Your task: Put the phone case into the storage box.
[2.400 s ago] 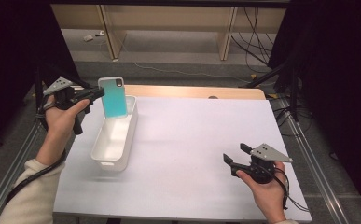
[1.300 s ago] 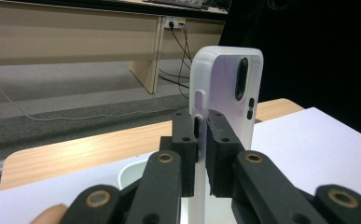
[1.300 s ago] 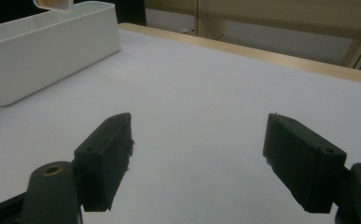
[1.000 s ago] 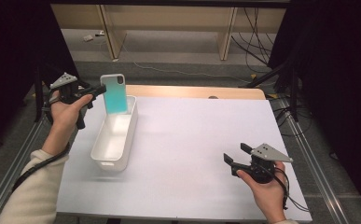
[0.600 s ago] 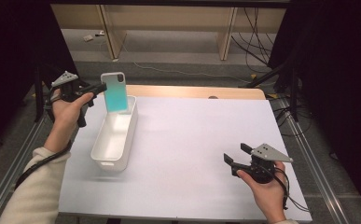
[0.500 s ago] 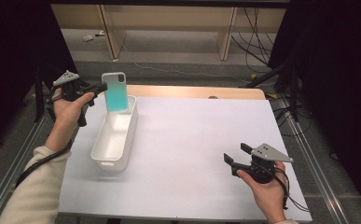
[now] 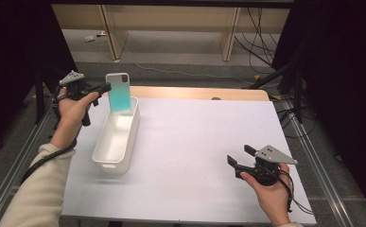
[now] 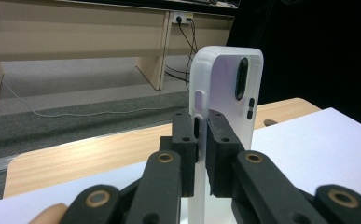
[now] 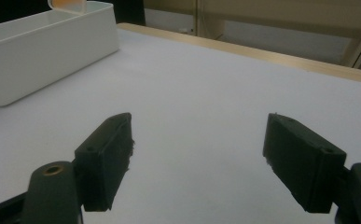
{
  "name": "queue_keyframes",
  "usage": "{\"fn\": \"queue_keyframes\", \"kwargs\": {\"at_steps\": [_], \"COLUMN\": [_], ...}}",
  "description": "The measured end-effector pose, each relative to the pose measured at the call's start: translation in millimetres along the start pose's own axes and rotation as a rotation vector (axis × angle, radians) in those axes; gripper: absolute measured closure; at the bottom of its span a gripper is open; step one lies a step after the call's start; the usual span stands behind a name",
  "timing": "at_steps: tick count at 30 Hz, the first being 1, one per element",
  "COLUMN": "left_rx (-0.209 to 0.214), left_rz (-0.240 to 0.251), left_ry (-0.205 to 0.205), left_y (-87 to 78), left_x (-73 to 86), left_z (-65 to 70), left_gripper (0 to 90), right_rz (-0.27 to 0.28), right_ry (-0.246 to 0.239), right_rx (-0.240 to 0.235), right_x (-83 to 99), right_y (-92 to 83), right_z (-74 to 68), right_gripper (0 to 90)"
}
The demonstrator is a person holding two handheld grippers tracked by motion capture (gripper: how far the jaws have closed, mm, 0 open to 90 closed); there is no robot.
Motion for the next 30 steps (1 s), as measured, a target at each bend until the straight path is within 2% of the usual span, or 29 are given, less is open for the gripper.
{"fn": "queue_keyframes", "kwargs": {"at_steps": [5,10,25,30], "left_rx": [-0.012,-0.025,-0.033,-0.035], "left_rz": [-0.007,-0.015,-0.017,-0.023], "left_ry": [-0.004,-0.005,-0.014,-0.002], "left_y": [4.7,8.5,18.8,22.4], "left_x": [3.0,5.2,6.8,7.2], "left_z": [-3.9,-7.3,-10.5,-9.4], "left_gripper": [83.0,83.0,82.9,82.9], "right_rz": [0.010,-0.004,0.005,-0.010], "right_ry": [0.003,0.001,0.011,0.007], "right_rx": [0.002,0.004,-0.002,0.006], "right_x": [0.0,0.4,0.4,1.0], "right_y": [1.2,-0.1,0.9,0.0], "right_z": [-0.4,0.4,0.4,0.8], "right_gripper": [25.2,25.2,25.2,25.2]}}
Point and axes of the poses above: each handheld gripper's, and its own axes: y roughly forward along the jaws, x roughly out of its underside, z roughly to its right, the point moved 5 cm from there along y, roughly forward along the jaws, and after that the axes turned 7 degrees about -y, right-handed, at the moved point
